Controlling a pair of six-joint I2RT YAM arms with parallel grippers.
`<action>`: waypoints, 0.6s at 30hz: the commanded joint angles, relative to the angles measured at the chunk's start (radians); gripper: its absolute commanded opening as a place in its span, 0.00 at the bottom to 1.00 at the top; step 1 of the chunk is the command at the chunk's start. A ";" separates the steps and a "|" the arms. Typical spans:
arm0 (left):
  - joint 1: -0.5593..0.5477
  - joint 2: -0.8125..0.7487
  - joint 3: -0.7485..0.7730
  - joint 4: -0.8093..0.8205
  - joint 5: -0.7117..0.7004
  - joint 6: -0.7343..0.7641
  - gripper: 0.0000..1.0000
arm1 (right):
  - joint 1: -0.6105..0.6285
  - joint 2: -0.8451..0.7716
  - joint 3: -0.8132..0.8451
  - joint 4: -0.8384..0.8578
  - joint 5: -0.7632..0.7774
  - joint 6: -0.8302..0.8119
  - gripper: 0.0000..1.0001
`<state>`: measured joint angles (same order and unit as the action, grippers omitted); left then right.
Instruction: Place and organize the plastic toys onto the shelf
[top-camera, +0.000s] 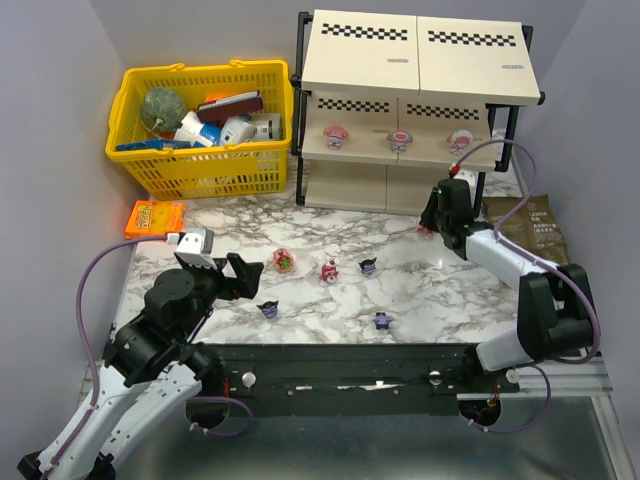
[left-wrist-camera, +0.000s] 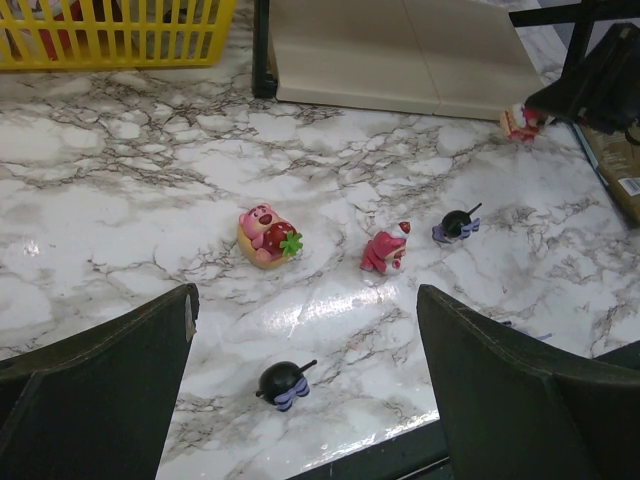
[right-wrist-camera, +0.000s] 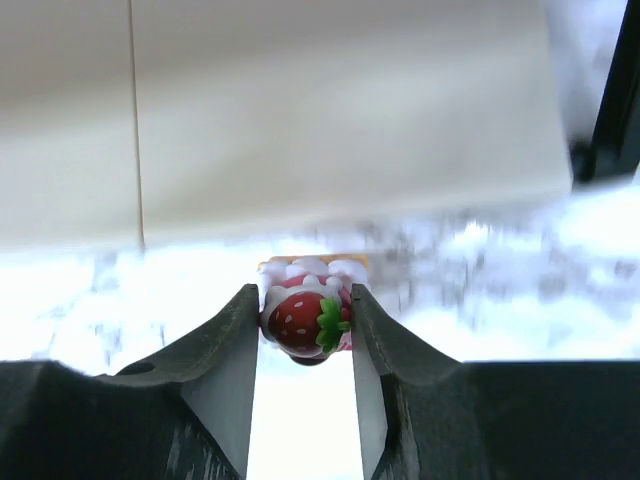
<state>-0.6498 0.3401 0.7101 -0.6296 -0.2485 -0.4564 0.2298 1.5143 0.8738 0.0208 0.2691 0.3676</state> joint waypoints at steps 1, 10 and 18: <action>0.001 0.000 -0.011 0.018 0.022 0.009 0.99 | 0.008 -0.094 -0.110 -0.051 -0.002 0.096 0.18; 0.003 0.000 -0.011 0.016 0.015 0.009 0.99 | 0.039 -0.094 -0.136 -0.134 0.062 0.123 0.18; 0.003 0.005 -0.012 0.014 0.006 0.007 0.99 | 0.075 -0.100 -0.153 -0.127 0.085 0.120 0.46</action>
<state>-0.6498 0.3405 0.7101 -0.6296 -0.2489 -0.4568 0.2897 1.4212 0.7368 -0.1040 0.3138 0.4751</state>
